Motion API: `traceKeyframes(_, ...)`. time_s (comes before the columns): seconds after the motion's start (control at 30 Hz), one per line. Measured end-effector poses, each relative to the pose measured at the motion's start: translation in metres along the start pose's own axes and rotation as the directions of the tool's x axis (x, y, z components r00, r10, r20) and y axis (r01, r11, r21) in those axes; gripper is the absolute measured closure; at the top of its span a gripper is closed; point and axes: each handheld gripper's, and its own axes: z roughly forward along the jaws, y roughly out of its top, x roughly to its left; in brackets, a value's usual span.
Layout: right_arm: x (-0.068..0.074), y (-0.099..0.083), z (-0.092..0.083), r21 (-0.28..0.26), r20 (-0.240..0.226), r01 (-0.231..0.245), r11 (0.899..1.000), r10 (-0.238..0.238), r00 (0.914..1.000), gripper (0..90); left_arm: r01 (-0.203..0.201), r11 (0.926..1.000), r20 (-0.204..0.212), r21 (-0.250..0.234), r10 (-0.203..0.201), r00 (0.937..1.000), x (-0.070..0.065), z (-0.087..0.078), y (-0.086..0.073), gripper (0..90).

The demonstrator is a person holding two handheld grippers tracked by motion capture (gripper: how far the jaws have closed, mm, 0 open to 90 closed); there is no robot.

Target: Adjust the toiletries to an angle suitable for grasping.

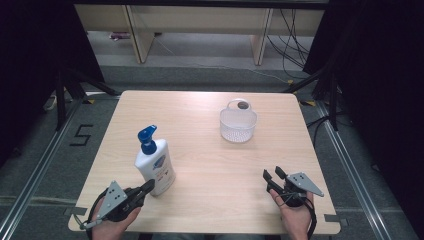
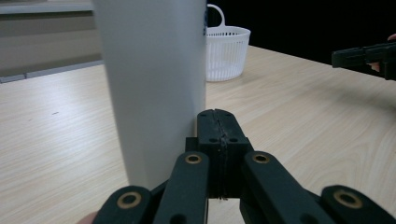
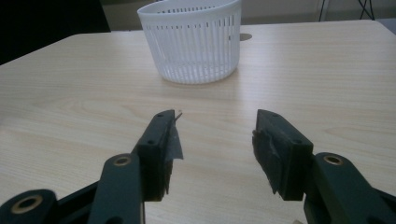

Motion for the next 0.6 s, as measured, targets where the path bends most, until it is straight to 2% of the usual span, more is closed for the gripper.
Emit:
traceKeyframes(0.07,0.001,0.000,0.000,-0.003,0.004,-0.003,1.000,0.003,1.0000,49.3,-0.001,1.0000,0.002,0.002,0.001,1.0000,0.000,0.003,0.001,89.7)
traceKeyframes(0.1,0.001,-0.001,0.001,0.012,-0.023,-0.001,1.000,0.002,0.9997,49.3,-0.002,1.0000,0.007,0.007,0.002,1.0000,0.000,0.007,0.002,89.7)
traceKeyframes(0.13,0.003,-0.002,0.001,0.016,-0.007,-0.017,1.000,0.017,0.9998,49.3,-0.004,0.9997,0.004,0.022,0.004,1.0000,0.000,0.008,0.003,89.7)
traceKeyframes(0.17,0.003,-0.002,0.002,0.011,-0.002,0.001,1.000,-0.001,1.0000,49.3,-0.004,0.9997,0.004,0.022,0.004,1.0000,0.000,0.008,0.003,89.7)
traceKeyframes(0.27,0.003,-0.002,0.002,0.015,-0.003,-0.001,1.000,0.001,1.0000,49.3,-0.015,0.9998,0.019,0.011,0.015,0.9997,0.000,0.014,0.005,89.7)
traceKeyframes(0.3,0.002,-0.002,0.001,0.018,-0.018,-0.005,1.000,0.005,0.9998,49.3,-0.025,0.9993,0.008,0.029,0.025,0.9997,-0.001,0.013,0.006,89.7)
traceKeyframes(0.33,0.002,-0.002,0.001,0.019,-0.019,-0.007,1.000,0.007,0.9998,49.3,-0.029,0.9992,0.008,0.027,0.029,0.9996,-0.001,0.014,0.007,89.7)
traceKeyframes(0.37,0.004,-0.002,0.001,0.020,-0.014,-0.035,0.999,0.036,0.9993,49.3,-0.028,0.9992,0.008,0.027,0.028,0.9996,-0.002,0.015,0.007,89.7)
traceKeyframes(0.4,0.004,-0.002,0.001,0.020,-0.014,-0.035,0.999,0.036,0.9993,49.3,-0.028,0.9992,0.008,0.027,0.028,0.9996,-0.002,0.015,0.007,89.7)
traceKeyframes(0.43,0.001,-0.002,0.002,0.013,-0.003,-0.005,1.000,0.005,1.0000,49.2,-0.028,0.9991,0.009,0.032,0.028,0.9996,-0.001,0.015,0.006,89.7)
traceKeyframes(0.5,0.001,-0.003,0.002,0.018,-0.008,-0.012,1.000,0.012,0.9999,49.2,-0.022,0.9995,0.015,0.023,0.022,0.9997,0.000,0.016,0.005,89.7)
traceKeyframes(0.6,0.000,-0.002,0.001,0.022,0.004,-0.001,1.000,0.001,1.0000,49.1,-0.016,0.9994,-0.014,0.032,0.017,0.9998,0.003,0.014,0.005,89.7)
